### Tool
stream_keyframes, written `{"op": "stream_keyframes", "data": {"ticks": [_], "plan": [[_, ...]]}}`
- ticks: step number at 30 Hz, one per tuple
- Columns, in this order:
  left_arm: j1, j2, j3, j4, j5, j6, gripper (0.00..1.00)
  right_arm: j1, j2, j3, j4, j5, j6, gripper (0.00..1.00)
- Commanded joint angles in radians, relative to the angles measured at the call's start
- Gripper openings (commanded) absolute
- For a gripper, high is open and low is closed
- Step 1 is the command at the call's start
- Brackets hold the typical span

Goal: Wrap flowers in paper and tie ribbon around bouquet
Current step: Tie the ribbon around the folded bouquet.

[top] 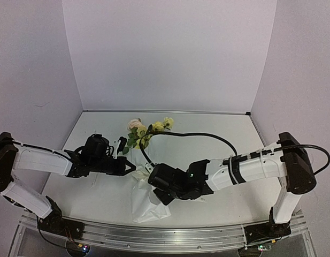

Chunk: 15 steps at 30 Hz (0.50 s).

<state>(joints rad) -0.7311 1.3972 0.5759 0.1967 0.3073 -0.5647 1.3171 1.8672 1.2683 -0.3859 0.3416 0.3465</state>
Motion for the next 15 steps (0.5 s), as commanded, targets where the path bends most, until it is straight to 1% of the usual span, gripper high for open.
{"op": "stream_keyframes", "data": {"ticks": [1,8,15], "plan": [[0.020,-0.065,-0.019,0.000,-0.068,-0.024,0.00,-0.013,-0.062,-0.027,0.008,-0.005,0.029,0.00],[0.051,-0.100,-0.043,-0.007,-0.109,-0.048,0.00,-0.016,-0.074,-0.059,0.010,-0.026,0.022,0.00],[0.083,-0.090,-0.051,-0.030,-0.122,-0.070,0.00,-0.017,-0.099,-0.096,0.011,-0.032,0.010,0.00]]}}
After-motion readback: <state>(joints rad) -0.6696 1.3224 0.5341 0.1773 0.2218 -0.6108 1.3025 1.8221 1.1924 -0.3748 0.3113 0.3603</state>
